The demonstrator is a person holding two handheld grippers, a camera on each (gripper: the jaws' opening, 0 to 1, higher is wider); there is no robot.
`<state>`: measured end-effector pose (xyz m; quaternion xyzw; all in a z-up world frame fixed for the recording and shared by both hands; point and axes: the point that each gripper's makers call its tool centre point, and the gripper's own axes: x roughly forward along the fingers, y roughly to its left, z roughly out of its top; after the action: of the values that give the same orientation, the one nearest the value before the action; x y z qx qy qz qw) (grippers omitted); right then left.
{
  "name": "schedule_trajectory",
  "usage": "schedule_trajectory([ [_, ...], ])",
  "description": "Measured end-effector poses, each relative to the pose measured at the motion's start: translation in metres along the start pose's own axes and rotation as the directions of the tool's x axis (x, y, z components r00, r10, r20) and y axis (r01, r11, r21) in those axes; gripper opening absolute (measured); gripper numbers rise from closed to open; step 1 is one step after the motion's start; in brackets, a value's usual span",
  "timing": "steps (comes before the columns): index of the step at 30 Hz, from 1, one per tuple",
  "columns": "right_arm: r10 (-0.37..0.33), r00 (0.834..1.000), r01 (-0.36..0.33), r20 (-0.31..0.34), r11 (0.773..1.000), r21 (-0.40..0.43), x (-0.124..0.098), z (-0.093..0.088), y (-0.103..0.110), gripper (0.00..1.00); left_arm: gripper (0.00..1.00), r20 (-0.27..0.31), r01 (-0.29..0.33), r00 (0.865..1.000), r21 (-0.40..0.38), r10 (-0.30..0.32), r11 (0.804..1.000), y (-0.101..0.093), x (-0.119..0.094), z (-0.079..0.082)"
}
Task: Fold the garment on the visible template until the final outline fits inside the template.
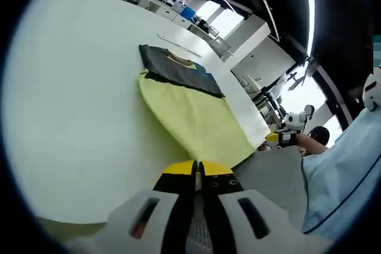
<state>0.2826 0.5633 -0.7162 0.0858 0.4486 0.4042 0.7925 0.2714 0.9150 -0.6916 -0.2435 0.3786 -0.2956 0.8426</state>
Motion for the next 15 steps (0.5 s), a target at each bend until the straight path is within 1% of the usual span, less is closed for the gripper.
schedule_trajectory([
  [1, 0.001, 1.000, -0.002, -0.006, 1.000, -0.007, 0.002, -0.001, 0.001, 0.00, 0.00, 0.000, 0.003, 1.000, -0.002, -0.003, 1.000, 0.000, 0.000, 0.000],
  [4, 0.009, 0.998, -0.012, -0.064, 0.999, -0.053, 0.010, -0.008, 0.005, 0.00, 0.00, -0.003, 0.008, 1.000, 0.003, -0.008, 1.000, -0.001, 0.000, 0.000],
  [6, 0.013, 0.994, -0.019, -0.104, 0.998, -0.055, 0.016, -0.014, 0.005, 0.00, 0.00, -0.007, 0.005, 1.000, 0.007, -0.005, 1.000, -0.001, 0.000, -0.001],
  [8, 0.009, 0.993, -0.016, -0.120, 0.998, -0.062, 0.021, -0.016, 0.004, 0.00, 0.00, -0.006, 0.005, 1.000, 0.003, -0.005, 1.000, 0.000, 0.001, -0.002],
  [11, 0.013, 0.988, -0.021, -0.155, 0.998, -0.055, 0.026, -0.020, 0.003, 0.03, 0.00, -0.008, 0.007, 1.000, -0.001, -0.007, 1.000, -0.001, 0.002, -0.004],
  [15, 0.024, 0.980, -0.032, -0.198, 0.999, -0.037, 0.034, -0.027, -0.005, 0.05, 0.00, -0.009, 0.001, 1.000, 0.002, -0.001, 1.000, 0.000, 0.001, -0.006],
])
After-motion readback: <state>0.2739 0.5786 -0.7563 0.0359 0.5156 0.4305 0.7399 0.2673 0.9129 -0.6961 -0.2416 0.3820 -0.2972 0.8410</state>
